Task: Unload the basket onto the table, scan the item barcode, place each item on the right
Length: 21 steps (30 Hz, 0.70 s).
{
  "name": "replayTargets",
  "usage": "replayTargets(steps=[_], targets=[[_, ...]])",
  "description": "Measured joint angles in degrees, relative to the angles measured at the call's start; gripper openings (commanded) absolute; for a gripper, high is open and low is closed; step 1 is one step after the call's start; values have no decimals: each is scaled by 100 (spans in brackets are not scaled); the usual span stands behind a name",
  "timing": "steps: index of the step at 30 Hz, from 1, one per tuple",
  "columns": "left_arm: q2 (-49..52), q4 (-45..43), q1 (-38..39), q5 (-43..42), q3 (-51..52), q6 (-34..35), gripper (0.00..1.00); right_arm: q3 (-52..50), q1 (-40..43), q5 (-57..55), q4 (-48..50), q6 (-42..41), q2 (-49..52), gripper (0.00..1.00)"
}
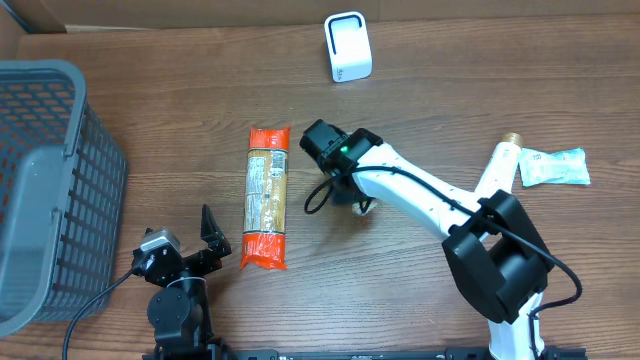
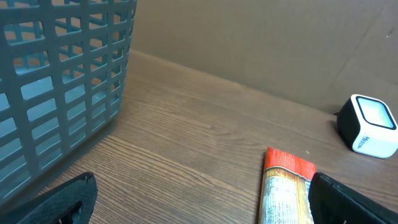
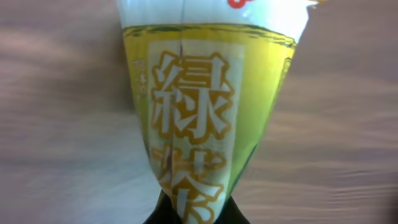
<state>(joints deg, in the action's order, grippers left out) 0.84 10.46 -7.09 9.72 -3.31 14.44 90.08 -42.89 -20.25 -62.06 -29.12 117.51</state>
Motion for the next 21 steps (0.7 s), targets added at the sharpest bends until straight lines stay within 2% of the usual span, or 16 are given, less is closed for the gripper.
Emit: replayTargets(steps=[2, 7, 8, 11, 13, 14, 16, 17, 21], targets=[[0, 0, 0, 0, 2, 2, 100, 20, -90, -743, -142, 48, -4, 4], [0, 0, 0, 0, 0, 2, 100, 31, -358, -1707, -264, 90, 221, 5], [0, 0, 0, 0, 2, 0, 100, 35, -402, -1799, -262, 94, 326, 14], [0, 0, 0, 0, 2, 2, 100, 35, -612, -1930, -267, 142, 833, 20], [0, 0, 0, 0, 2, 2, 100, 35, -739, -2006, -269, 153, 931, 30], [0, 0, 0, 0, 2, 2, 100, 35, -837, -1971, -280, 162, 938, 37], [0, 0, 0, 0, 0, 0, 100, 39, -990, -1799, -210, 190, 938, 64], [0, 0, 0, 0, 2, 2, 99, 44, -1073, -1696, -153, 175, 940, 73], [2, 0, 0, 0, 0, 2, 100, 153, -1373, -1362, -59, 127, 887, 77]])
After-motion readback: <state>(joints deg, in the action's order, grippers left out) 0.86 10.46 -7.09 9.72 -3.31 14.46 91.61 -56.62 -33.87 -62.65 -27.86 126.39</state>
